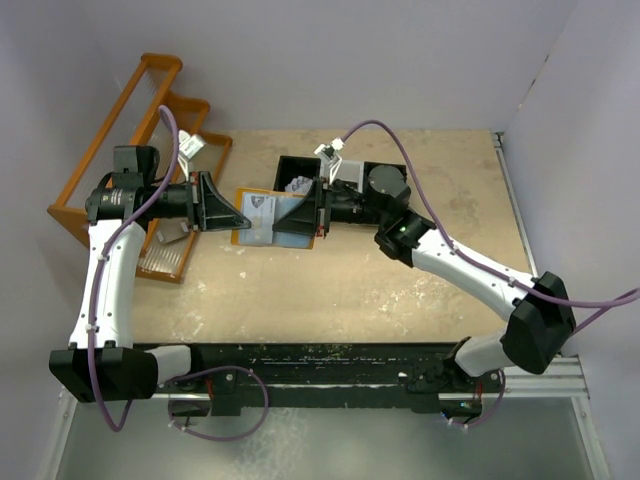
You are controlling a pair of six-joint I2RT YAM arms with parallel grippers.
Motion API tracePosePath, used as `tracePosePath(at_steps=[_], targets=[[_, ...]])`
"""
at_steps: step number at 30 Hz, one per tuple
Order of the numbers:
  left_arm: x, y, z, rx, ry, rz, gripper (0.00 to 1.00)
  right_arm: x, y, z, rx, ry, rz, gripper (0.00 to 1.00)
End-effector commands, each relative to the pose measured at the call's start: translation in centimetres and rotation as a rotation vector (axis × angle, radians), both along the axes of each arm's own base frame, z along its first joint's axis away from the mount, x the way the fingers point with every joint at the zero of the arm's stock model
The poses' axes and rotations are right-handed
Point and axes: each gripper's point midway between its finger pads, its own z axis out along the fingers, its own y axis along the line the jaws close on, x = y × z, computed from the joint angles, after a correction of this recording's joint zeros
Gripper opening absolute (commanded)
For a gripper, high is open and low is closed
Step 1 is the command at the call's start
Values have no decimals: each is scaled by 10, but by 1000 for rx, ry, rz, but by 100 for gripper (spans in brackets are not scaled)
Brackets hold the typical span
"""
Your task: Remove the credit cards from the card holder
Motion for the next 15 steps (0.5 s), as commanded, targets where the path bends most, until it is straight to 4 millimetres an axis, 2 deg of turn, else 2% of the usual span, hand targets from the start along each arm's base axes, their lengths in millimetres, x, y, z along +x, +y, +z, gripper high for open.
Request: tracePosePath(at_steps=[1,5,7,9,15], targets=[[-20,-3,30,-95,-74,-95,6,-14,-13,35,123,-52,63,0],[-22,-3,30,-98,-74,-98,7,-16,-12,36,130,-51,75,0],[-22,-3,29,-96,-70,-95,7,-14,-12,39,143,-62,74,14],[-21,-3,28,-94,-70,-93,6,-13,-11,46,164,-77,71,25],[-17,-3,25,-73,-66,-73,5,-8,-7,44,166,-62,62,30]])
